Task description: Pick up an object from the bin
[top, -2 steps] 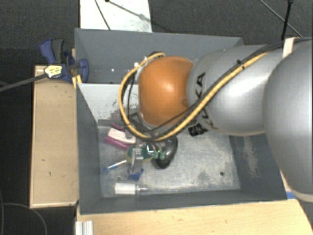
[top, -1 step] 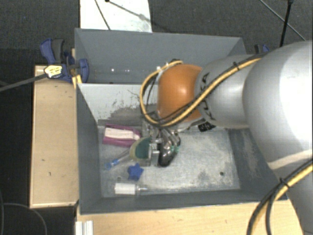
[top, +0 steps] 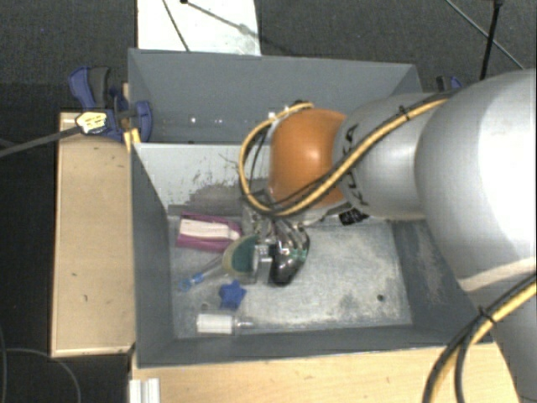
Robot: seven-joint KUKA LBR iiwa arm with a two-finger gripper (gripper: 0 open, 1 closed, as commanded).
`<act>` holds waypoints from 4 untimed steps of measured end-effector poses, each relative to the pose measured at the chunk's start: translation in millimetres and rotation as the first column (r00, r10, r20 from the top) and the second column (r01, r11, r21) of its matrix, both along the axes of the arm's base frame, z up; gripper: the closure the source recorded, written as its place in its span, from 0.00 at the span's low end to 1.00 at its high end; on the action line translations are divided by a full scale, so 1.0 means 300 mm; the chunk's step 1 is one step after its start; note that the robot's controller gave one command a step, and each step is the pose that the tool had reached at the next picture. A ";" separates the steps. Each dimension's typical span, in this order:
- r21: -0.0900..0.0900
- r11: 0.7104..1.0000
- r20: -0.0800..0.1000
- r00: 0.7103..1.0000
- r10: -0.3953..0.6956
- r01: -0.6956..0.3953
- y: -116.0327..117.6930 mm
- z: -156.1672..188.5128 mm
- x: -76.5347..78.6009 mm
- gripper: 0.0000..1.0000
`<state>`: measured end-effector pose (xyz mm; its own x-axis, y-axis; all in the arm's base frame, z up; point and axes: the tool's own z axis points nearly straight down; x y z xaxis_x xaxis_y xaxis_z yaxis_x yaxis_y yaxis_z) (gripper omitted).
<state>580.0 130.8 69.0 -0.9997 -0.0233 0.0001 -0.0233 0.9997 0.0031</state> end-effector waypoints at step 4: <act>0.008 1.000 0.000 1.000 -0.030 0.030 0.010 0.005 0.001 1.00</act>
Offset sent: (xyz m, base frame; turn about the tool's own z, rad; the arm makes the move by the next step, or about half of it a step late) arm 0.0000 0.0000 0.0000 0.0000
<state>580.3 133.7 70.5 -1.0000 0.0064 -0.0004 0.0064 0.9999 0.0111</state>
